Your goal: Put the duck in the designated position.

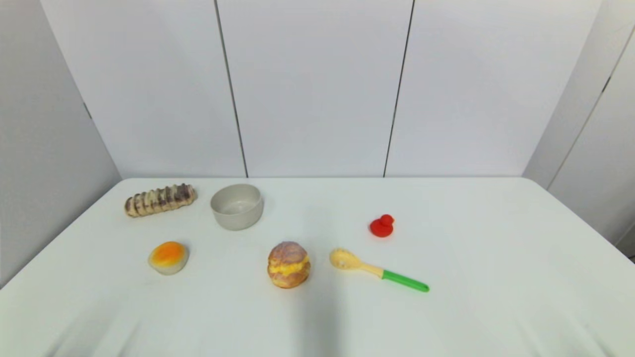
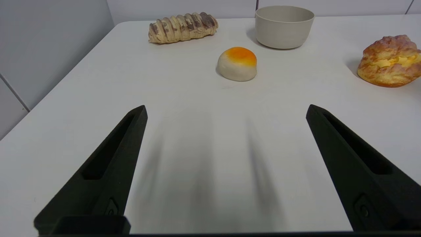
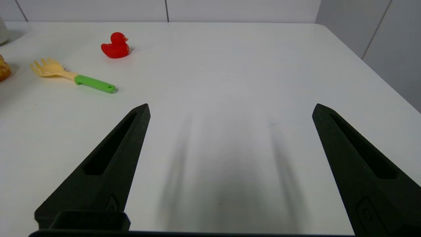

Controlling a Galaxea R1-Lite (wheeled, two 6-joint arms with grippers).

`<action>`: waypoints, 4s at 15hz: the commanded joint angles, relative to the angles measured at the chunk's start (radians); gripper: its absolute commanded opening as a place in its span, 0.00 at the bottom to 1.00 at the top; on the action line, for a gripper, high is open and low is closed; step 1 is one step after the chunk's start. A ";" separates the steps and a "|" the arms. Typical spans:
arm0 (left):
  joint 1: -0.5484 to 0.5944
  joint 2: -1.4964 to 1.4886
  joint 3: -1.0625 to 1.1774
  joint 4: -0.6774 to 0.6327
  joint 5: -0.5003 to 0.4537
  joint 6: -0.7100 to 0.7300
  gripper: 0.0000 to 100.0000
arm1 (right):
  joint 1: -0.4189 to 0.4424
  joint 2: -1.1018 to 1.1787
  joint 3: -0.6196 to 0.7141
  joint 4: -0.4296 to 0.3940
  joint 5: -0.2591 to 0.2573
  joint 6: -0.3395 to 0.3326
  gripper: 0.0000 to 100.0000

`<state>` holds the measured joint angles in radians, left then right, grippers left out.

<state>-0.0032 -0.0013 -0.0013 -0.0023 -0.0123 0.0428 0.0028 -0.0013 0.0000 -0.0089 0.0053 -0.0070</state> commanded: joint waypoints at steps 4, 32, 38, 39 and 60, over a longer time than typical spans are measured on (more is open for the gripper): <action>0.000 0.001 0.000 -0.001 0.000 0.000 1.00 | 0.000 0.001 0.000 0.000 0.001 -0.001 1.00; -0.592 1.170 -1.076 -0.119 -0.012 0.160 1.00 | 0.000 0.001 0.000 0.000 0.001 -0.001 1.00; -0.710 1.557 -1.372 -0.102 -0.014 0.247 1.00 | 0.000 0.001 0.000 0.000 0.001 -0.001 1.00; -0.722 1.607 -1.408 -0.097 -0.014 0.253 1.00 | 0.000 0.001 0.000 0.000 0.001 -0.001 1.00; -0.781 2.374 -1.970 0.257 -0.028 0.262 1.00 | 0.000 0.001 0.000 0.000 0.001 -0.001 1.00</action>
<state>-0.7794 2.3328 -1.9655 0.1962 -0.0332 0.3034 0.0028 -0.0013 0.0000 -0.0089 0.0062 -0.0072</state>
